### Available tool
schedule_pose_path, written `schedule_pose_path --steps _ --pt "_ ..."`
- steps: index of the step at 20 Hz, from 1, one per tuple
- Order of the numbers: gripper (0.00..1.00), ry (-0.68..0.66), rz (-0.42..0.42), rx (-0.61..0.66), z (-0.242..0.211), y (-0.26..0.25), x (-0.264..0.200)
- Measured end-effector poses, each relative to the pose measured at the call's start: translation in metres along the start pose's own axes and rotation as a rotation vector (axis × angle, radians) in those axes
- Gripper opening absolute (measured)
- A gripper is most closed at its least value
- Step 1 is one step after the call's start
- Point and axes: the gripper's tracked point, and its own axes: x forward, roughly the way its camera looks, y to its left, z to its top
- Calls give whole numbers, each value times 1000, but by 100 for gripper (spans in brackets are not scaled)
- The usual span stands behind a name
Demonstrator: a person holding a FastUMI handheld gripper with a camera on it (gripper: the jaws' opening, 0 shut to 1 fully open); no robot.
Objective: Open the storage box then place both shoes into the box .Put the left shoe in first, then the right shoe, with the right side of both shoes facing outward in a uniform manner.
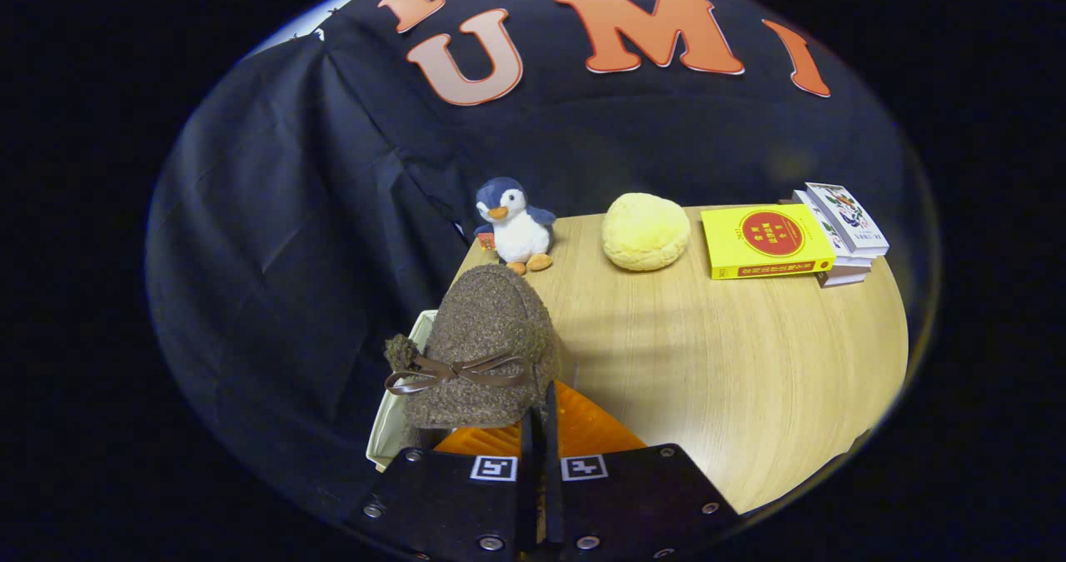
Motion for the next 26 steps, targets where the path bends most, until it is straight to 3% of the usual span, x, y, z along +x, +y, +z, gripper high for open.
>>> schedule_pose_path --steps 4,11,14,16,21,26 --pt "5 70 8 6 -22 36 28" --pt "9 148 -71 -52 -49 38 62" --pt "20 185 -58 -57 -59 42 64" --pt "30 204 -6 -44 -60 50 59" --pt "49 133 101 -37 -37 48 26" --pt "76 69 129 -39 -19 11 -7"
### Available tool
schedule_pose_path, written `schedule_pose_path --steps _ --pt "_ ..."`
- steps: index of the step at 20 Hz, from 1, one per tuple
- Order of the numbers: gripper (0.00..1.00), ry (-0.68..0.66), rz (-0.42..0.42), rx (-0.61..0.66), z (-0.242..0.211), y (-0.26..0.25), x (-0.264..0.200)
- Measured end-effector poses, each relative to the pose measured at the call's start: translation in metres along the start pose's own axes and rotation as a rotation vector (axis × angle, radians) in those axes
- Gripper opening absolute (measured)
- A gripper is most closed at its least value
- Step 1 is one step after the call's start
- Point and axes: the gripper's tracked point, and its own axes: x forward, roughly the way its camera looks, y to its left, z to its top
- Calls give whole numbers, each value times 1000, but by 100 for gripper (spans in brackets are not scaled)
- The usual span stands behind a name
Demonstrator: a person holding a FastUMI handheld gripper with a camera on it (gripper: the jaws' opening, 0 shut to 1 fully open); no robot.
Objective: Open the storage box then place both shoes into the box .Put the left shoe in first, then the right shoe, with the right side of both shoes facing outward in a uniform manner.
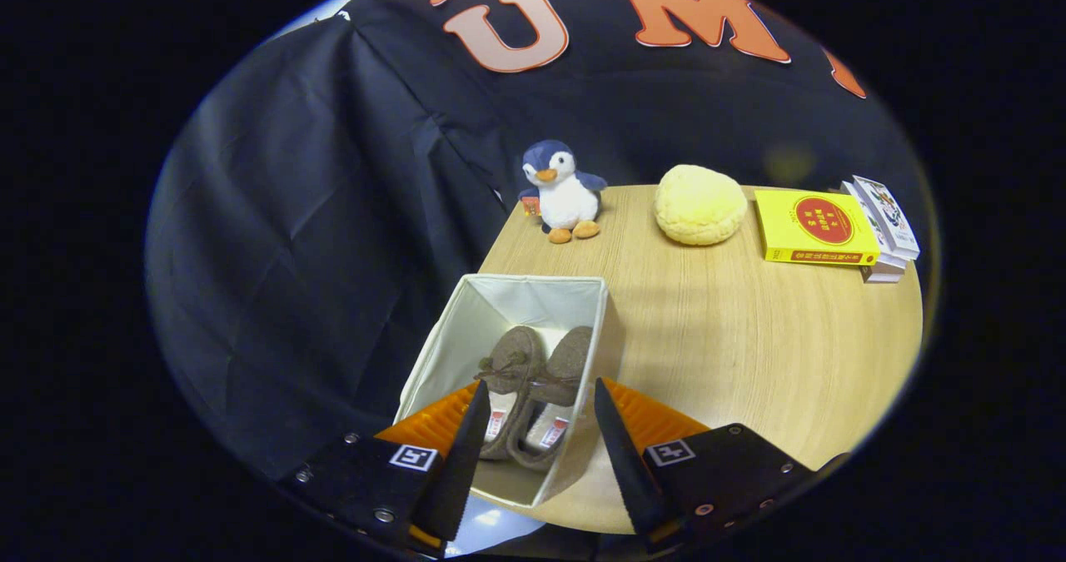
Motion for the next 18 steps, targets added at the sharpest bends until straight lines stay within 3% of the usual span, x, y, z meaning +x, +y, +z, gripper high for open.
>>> schedule_pose_path --steps 4,8,18 --pt "91 -107 9 -17 25 -37 -36" --pt "95 -213 -5 5 45 -87 -68" --pt "96 -659 -204 -112 116 -209 -187"
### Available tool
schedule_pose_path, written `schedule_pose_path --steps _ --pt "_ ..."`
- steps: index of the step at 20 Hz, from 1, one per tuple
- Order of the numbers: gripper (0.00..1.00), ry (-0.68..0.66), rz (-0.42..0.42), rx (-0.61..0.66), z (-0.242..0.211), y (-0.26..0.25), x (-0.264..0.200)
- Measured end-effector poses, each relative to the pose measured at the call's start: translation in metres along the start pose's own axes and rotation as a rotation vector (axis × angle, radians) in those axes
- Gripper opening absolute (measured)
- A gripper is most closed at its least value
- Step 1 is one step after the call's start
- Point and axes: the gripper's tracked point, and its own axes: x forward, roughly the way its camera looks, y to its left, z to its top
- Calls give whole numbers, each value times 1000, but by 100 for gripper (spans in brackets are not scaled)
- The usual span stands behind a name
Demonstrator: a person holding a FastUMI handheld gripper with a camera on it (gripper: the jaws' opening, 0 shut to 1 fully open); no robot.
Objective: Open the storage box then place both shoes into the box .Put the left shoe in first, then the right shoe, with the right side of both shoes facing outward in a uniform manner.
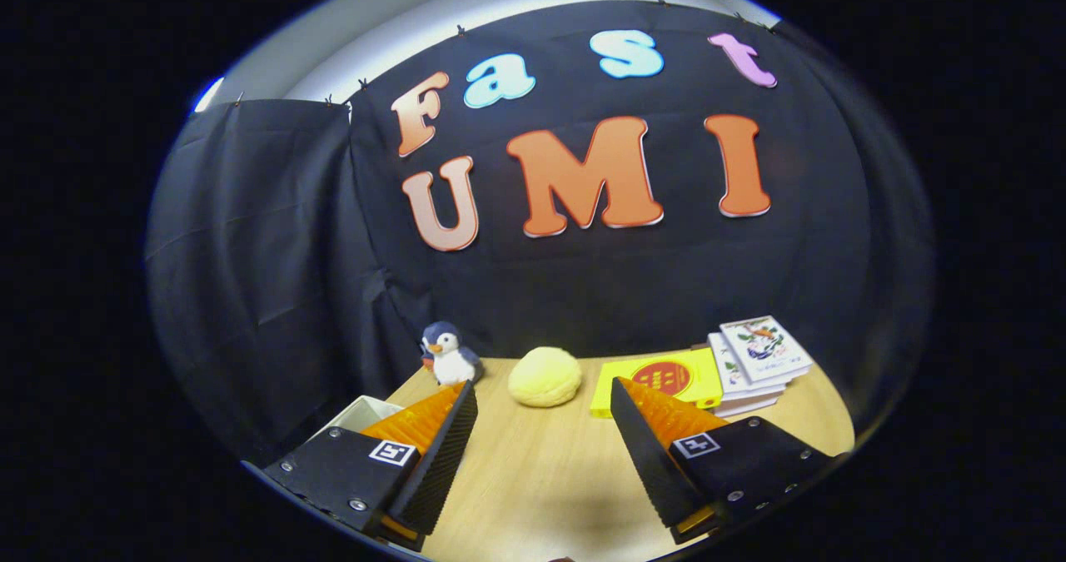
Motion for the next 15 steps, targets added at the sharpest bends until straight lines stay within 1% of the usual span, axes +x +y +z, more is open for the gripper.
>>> schedule_pose_path --steps 3,6,12,15 --pt "97 -94 -33 -41 28 -27 -14" --pt "96 -177 -46 -66 46 -43 -25" --pt "96 -276 -50 -168 62 -45 -35" --pt "96 -295 -59 -199 64 -42 -32"
